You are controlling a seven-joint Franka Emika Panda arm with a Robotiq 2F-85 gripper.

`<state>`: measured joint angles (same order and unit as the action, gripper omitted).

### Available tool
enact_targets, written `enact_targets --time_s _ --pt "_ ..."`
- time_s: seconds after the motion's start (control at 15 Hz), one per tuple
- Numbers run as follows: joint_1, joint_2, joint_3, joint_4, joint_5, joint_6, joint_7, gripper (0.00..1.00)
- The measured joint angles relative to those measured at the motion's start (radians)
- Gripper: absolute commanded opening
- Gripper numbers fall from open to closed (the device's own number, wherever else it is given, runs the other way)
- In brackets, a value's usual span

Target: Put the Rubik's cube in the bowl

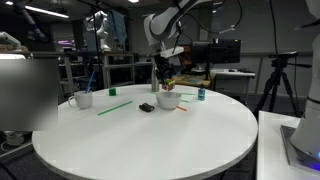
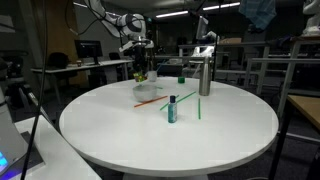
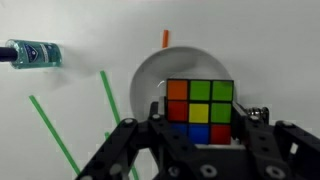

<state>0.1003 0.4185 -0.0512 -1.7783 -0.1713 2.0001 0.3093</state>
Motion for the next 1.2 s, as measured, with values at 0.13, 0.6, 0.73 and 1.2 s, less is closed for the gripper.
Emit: enact_targets --time_s 0.13,0.6,0.73,1.2 --pt "-0.002 0.017 -0.003 0.009 0.000 0.000 0.000 0.34" --pt "-0.018 0.051 -0.011 0.011 0.000 0.000 -0.001 0.34" --pt "-0.022 0.055 -0.011 0.011 0.001 0.000 -0.002 0.34" --pt "-0.024 0.074 -0.011 0.012 0.004 0.000 -0.004 0.34"
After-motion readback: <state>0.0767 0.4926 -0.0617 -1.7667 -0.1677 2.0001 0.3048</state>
